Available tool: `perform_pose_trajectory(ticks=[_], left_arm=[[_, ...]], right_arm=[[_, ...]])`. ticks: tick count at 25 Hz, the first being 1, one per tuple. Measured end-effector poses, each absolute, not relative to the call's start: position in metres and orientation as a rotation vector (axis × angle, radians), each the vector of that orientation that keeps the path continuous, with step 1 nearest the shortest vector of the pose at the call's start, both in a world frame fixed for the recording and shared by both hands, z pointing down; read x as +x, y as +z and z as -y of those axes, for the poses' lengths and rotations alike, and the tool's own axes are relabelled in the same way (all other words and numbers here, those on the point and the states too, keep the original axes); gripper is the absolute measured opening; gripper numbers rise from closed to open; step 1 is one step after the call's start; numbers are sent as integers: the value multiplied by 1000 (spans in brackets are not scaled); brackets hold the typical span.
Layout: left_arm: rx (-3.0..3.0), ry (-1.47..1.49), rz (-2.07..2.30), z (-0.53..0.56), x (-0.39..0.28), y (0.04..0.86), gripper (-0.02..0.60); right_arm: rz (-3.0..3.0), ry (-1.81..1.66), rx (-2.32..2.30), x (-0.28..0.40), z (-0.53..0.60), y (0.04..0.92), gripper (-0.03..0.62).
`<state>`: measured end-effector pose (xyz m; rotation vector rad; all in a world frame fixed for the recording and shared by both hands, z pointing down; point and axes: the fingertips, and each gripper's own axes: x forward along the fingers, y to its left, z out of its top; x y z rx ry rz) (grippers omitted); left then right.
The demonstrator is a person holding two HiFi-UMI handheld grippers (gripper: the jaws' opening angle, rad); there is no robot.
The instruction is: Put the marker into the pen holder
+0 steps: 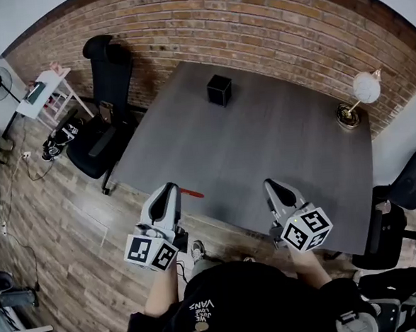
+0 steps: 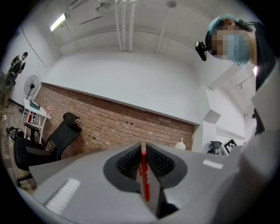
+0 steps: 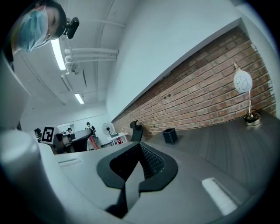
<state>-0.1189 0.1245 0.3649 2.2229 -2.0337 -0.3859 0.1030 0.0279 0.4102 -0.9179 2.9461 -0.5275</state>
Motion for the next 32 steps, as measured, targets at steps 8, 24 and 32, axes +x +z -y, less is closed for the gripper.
perform_pose_trajectory(ticks=[8,24,32], left_arm=[[2351,-344,1864,-87,-202,356,89],[2567,-293,1627,-6,-272,343,89],[2652,-254,1631,62,-259,325,89]], right_arm=[[-2843,-547,-1117,28,-19,405,2],[-2708,-615,-1393,-26,-12,419,2],[-2716,-642,-1375,-19,39,430,2]])
